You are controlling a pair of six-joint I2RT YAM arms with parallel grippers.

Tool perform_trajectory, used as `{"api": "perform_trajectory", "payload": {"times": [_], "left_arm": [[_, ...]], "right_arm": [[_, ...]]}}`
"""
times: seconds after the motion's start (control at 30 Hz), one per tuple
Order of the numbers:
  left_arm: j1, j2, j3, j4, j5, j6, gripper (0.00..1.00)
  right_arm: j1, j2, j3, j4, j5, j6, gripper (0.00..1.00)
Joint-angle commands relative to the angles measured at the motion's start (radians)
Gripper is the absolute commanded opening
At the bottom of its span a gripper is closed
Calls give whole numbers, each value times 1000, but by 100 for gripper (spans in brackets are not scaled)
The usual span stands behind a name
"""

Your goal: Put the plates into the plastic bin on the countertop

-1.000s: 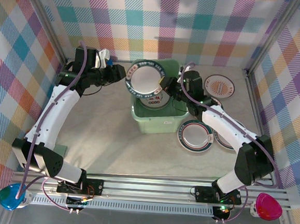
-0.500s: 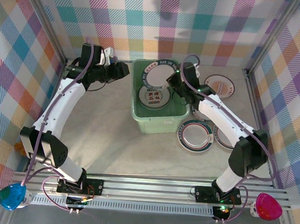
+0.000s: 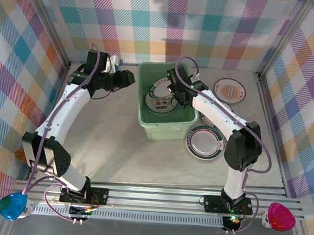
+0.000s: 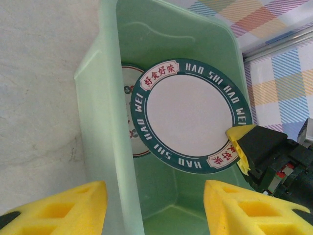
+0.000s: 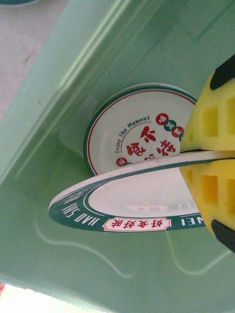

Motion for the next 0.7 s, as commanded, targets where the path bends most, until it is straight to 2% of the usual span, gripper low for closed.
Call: {"api": "perform_trajectory", "payload": {"times": [0.0,0.37,0.67], "left_arm": [[9,-31,-17,-8,0,17,55],[9,-44,-46,-30,-16,38,55],[9,-37,-47,-45,-2,51,55]], "right_arm": [[21,45,81,-74,48,88,0],[59,181,245,-209,112,199,0],[77,232,273,-213,134,262,0]]}}
